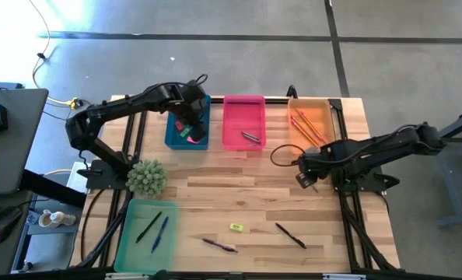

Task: Sort crayons/erasers/pens/pencils in bins
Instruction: Put the gray crayon into the pink bin

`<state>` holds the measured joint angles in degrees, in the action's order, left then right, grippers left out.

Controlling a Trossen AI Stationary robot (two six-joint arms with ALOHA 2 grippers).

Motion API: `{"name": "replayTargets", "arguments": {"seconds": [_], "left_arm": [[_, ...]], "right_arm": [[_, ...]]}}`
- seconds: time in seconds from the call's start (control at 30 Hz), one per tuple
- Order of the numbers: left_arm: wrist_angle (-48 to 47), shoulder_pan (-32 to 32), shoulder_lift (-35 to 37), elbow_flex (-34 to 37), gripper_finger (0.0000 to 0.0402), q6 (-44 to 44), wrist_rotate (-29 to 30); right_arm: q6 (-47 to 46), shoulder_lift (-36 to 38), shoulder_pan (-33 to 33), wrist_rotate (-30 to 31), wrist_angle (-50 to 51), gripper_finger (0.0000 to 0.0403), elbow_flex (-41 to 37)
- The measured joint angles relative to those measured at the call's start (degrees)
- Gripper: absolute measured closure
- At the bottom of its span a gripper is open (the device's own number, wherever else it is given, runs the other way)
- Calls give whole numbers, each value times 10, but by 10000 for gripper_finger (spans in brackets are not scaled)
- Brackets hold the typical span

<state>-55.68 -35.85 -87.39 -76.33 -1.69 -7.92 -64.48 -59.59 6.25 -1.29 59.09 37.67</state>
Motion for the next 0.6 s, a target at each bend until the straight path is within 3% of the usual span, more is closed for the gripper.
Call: {"name": "replayTargets", "arguments": {"seconds": [0.6], "left_arm": [[0, 83, 0, -16, 185, -84, 0]], "right_arm": [[-22, 0, 6, -2, -86, 269, -109]]}}
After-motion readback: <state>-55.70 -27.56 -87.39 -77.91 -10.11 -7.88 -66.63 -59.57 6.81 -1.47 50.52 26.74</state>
